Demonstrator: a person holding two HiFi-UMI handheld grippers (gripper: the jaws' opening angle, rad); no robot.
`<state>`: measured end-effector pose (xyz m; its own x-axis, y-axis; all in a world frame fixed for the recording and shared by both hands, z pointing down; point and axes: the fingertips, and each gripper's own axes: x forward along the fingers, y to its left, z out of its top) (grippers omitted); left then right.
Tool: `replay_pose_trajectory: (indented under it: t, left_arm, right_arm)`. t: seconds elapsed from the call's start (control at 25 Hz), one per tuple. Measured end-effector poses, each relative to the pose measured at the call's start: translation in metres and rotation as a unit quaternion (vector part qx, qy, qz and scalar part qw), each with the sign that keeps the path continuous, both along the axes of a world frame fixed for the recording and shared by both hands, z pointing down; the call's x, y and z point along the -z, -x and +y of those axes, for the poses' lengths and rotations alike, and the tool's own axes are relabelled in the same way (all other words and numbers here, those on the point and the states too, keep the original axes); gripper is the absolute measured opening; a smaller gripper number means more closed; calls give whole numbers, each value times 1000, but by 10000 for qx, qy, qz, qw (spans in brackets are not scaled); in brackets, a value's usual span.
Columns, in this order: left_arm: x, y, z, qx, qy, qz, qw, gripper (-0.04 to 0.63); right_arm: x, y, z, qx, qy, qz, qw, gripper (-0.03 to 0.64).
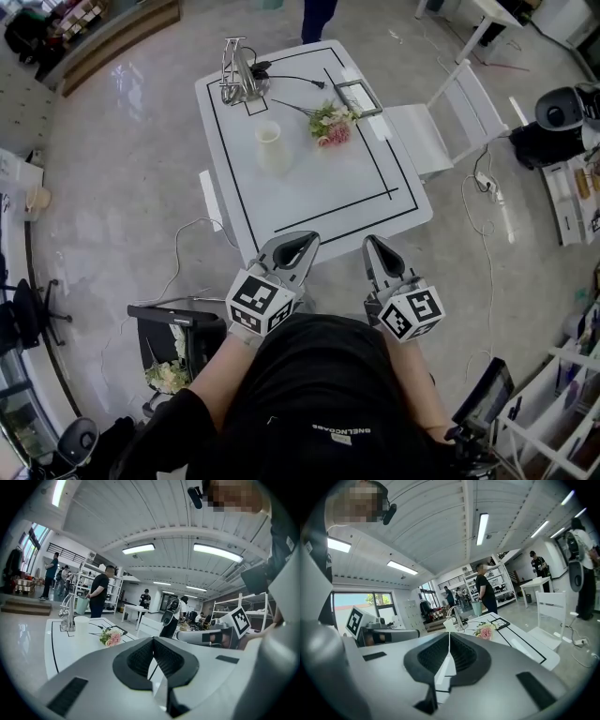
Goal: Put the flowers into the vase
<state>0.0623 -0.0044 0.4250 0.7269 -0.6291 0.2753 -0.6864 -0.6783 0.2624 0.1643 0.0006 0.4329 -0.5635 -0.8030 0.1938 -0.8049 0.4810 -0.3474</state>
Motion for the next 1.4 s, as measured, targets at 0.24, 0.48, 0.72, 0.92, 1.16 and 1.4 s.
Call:
replay_pose_trajectory:
  t: [0.24,0.48,0.72,0.92,1.16,1.4]
  left_arm:
    - [-4,45,-16,-31,67,58,10000,5]
    - [-8,81,-26,163,111,124,9997,5]
    - [-7,96,-30,289,125,133,9994,5]
    - [-13,107,-40,502,142,98,9986,5]
    - [-20,116,-62,865,213,23,9960,5]
    - [-21,123,-84,1349,227,15,9906,5]
  right_arm:
    - [2,38,-20,-80,46,91,9999,14]
    - [3,61,-38,-87,50,193,9998,14]
    - [3,65,-63,-101,108,184,9997,14]
    - [-6,65,-93,-31,211,301,9993,14]
    - [-26,59,-137,141,423,661,9968,15]
    - [-51,52,-188,412,663,998,9919,56]
